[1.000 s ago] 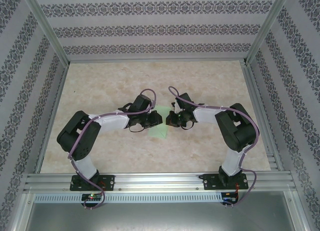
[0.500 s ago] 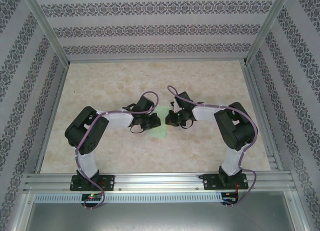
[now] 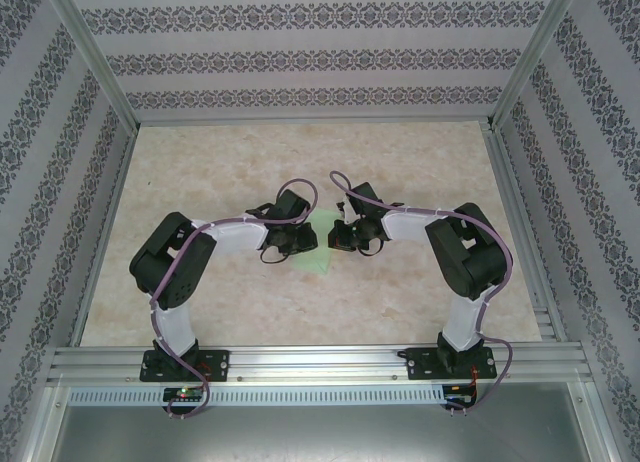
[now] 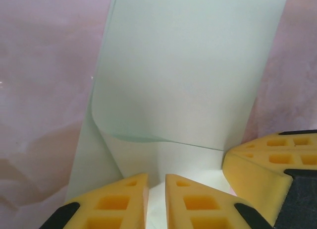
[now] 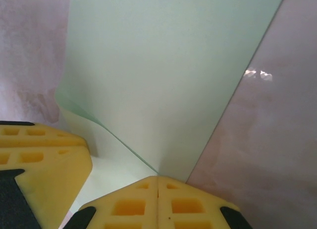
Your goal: Fold a paper plane with a square sheet of paper (pick it up from the middle)
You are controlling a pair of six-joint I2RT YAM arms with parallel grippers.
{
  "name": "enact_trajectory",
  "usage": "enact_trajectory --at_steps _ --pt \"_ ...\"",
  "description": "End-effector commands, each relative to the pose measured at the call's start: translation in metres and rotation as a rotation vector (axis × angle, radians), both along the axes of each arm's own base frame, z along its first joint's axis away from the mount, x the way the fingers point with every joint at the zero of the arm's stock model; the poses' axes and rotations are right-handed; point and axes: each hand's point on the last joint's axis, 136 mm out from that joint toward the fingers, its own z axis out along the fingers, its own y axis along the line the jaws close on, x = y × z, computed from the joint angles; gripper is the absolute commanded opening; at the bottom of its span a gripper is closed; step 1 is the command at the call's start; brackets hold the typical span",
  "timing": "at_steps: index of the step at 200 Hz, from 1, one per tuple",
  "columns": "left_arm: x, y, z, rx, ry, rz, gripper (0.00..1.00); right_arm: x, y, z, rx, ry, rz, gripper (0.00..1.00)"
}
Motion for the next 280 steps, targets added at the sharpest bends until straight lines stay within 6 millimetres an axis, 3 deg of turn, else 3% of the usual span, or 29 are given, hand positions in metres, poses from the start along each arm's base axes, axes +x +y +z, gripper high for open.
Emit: enact_trajectory --at_steps 1,42,85,157,201,233,280 --pt "0.015 0.010 0.011 0.039 -0.057 -0.014 0.19 -0.044 -0.055 -0.070 -0.311 0.151 -0.014 0.06" --pt "0.017 -0.013 0.029 -0.084 -0.096 -0.091 0.20 -0.043 -0.054 -0.070 -0.308 0.150 -0.015 0.06" --pt "0.013 -0.010 0.010 -0.052 -0.048 -0.082 0.20 -0.044 -0.054 -0.071 -0.304 0.155 -0.014 0.06" --pt "0.016 0.036 -0.016 0.091 -0.010 0.031 0.19 -0.045 -0.056 -0.073 -0.323 0.164 -0.005 0.06" --pt "0.031 0.057 -0.003 0.101 -0.038 0.017 0.21 -0.046 -0.057 -0.075 -0.326 0.167 0.002 0.06" --pt "0.029 0.037 0.020 -0.023 -0.069 -0.032 0.22 -0.046 -0.055 -0.074 -0.319 0.167 0.004 0.06" --pt "0.007 0.000 0.043 -0.131 -0.107 -0.121 0.20 -0.047 -0.054 -0.074 -0.317 0.169 0.004 0.05"
